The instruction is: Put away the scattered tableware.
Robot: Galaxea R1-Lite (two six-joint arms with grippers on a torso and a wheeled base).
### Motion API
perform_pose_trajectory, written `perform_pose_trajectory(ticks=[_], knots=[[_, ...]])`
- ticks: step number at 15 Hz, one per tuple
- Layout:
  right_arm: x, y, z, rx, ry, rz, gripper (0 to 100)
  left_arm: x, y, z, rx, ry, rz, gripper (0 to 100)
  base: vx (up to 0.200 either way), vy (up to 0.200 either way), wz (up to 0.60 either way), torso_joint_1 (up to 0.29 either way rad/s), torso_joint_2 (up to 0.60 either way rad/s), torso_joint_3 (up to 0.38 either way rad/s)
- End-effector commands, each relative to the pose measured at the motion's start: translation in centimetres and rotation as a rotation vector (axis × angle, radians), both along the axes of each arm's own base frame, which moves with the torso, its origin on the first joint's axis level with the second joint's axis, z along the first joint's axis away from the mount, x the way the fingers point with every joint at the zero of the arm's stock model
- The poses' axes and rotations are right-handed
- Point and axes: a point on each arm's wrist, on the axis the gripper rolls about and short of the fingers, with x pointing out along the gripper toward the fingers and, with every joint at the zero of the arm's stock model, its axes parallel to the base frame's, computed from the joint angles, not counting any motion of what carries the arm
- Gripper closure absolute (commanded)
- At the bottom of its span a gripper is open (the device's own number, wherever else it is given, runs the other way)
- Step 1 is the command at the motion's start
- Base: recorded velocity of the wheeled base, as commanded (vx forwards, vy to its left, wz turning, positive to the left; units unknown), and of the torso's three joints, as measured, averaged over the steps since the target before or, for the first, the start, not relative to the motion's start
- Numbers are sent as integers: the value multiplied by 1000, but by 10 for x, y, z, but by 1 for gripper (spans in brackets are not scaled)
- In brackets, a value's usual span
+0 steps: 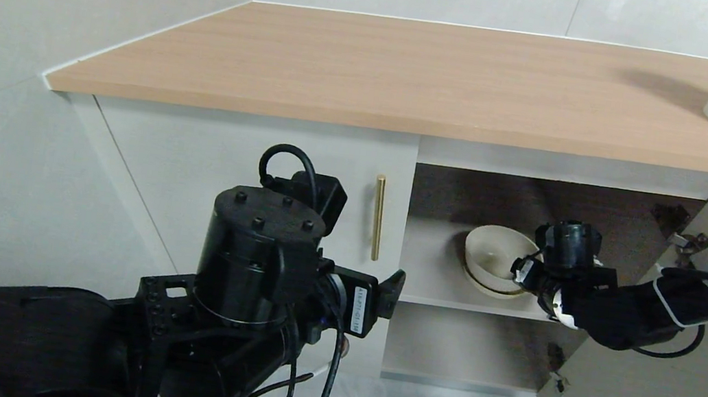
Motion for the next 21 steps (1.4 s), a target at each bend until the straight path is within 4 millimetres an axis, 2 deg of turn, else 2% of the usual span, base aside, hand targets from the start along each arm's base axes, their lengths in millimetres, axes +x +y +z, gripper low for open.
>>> perform_pose_trajectory(ticks=[1,4,6,7,9,11,12,13,14,17,21], knots=[[-2,1,3,2,-6,4,0,0,0,0,0,0,1,0,0,0,0,0,0,0],[-12,-2,19,12,-24,16,0,5,6,5,-11,-9,26,0,0,0,0,0,0,0],[-42,-8,54,57,-4,113,0,16,32,22,-28,-22,101,0,0,0,0,0,0,0],[-65,-7,77,76,26,176,0,17,49,32,-19,0,118,0,0,0,0,0,0,0],[-116,-14,119,97,84,267,0,7,81,43,11,90,94,0,0,0,0,0,0,0],[-156,-18,144,126,110,360,0,-1,107,47,-5,133,92,0,0,0,0,0,0,0],[-169,-18,147,125,121,383,0,-4,115,44,-4,140,121,0,0,0,0,0,0,0],[-169,-18,147,125,121,383,0,-4,115,44,-4,140,121,0,0,0,0,0,0,0],[-194,-17,143,114,135,428,0,-21,128,43,-5,125,141,0,0,0,0,0,0,0],[-219,-29,128,104,165,437,0,-45,147,32,-2,134,156,0,0,0,0,0,0,0],[-226,-29,124,105,180,455,0,-50,149,35,-8,113,156,0,0,0,0,0,0,0]])
